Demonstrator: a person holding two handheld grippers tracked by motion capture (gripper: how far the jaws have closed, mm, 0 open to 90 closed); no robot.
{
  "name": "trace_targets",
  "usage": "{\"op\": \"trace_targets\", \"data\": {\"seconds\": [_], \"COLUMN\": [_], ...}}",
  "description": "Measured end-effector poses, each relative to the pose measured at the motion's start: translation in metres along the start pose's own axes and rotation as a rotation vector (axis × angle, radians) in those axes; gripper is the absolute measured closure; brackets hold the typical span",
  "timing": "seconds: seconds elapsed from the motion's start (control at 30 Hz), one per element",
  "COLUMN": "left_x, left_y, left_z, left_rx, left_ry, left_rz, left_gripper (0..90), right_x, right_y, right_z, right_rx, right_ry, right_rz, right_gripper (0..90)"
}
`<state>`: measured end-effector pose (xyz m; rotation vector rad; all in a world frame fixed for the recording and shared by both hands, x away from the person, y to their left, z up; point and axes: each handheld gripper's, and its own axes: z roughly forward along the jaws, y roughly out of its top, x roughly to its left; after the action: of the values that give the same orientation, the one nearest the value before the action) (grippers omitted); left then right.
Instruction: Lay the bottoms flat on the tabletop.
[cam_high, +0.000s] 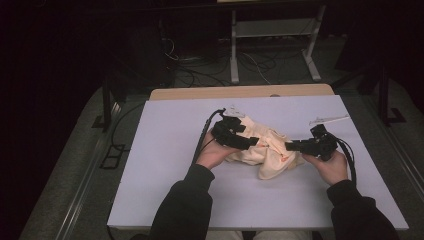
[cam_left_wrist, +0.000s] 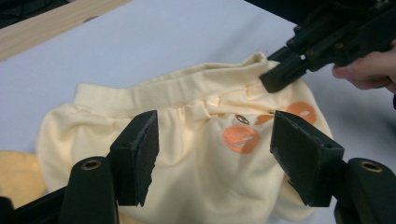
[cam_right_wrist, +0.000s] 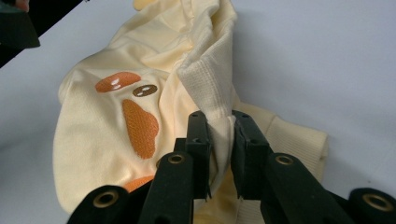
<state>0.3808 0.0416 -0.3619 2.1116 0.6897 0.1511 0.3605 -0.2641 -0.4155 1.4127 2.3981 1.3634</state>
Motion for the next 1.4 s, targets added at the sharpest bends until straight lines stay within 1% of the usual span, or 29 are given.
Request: {"op": "trace_targets", "data": {"seconds": [0.13, 0.23, 0.43, 0.53, 0.6, 0.63, 0.8, 0.93, 1.07, 1.17, 1.27, 1.3, 1.4], "left_x": [0.006, 0.012, 0.025, 0.032, 0.036, 0.039, 0.048, 0.055, 0.061, 0.066, 0.07, 0.072, 0.075], "left_y": [0.0, -0.002, -0.008, -0.012, -0.015, -0.017, -0.025, -0.031, -0.039, -0.045, -0.051, -0.053, -0.058], "left_z": [-0.002, -0.004, -0.011, -0.014, -0.015, -0.016, -0.016, -0.013, -0.006, -0.002, 0.002, 0.003, 0.006], "left_rx": [-0.005, -0.009, -0.011, -0.01, -0.02, -0.02, -0.02, -0.012, -0.007, 0.002, 0.013, 0.012, 0.004], "left_ry": [0.019, 0.032, 0.071, 0.089, 0.098, 0.104, 0.124, 0.133, 0.135, 0.141, 0.135, 0.135, 0.123], "left_rz": [-0.015, -0.035, -0.07, -0.093, -0.115, -0.12, -0.158, -0.177, -0.212, -0.228, -0.249, -0.252, -0.281], "left_gripper": [30.3, 30.3, 30.3, 30.3, 30.3, 30.3, 30.4, 30.4, 30.7, 33.4, 35.5, 36.1, 39.3], "right_x": [0.0, 0.0, -0.001, -0.001, -0.001, -0.001, -0.002, -0.002, -0.003, -0.003, -0.003, -0.003, -0.004], "right_y": [0.0, 0.0, 0.0, 0.0, 0.0, 0.0, -0.001, -0.001, -0.001, -0.001, -0.001, -0.001, -0.002], "right_z": [0.0, 0.0, 0.0, 0.0, 0.0, 0.0, 0.0, 0.0, 0.001, 0.001, 0.001, 0.001, 0.001], "right_rx": [0.001, 0.0, 0.0, 0.0, 0.0, 0.0, -0.005, -0.006, -0.006, -0.008, -0.009, -0.009, -0.011], "right_ry": [0.002, 0.003, 0.005, 0.006, 0.007, 0.007, 0.016, 0.017, 0.019, 0.02, 0.022, 0.022, 0.026], "right_rz": [0.001, 0.001, 0.005, 0.007, 0.007, 0.008, 0.015, 0.018, 0.02, 0.023, 0.025, 0.025, 0.032], "right_gripper": [77.3, 77.3, 77.3, 77.2, 77.2, 77.2, 77.2, 77.1, 77.1, 77.1, 76.9, 76.9, 76.9]}}
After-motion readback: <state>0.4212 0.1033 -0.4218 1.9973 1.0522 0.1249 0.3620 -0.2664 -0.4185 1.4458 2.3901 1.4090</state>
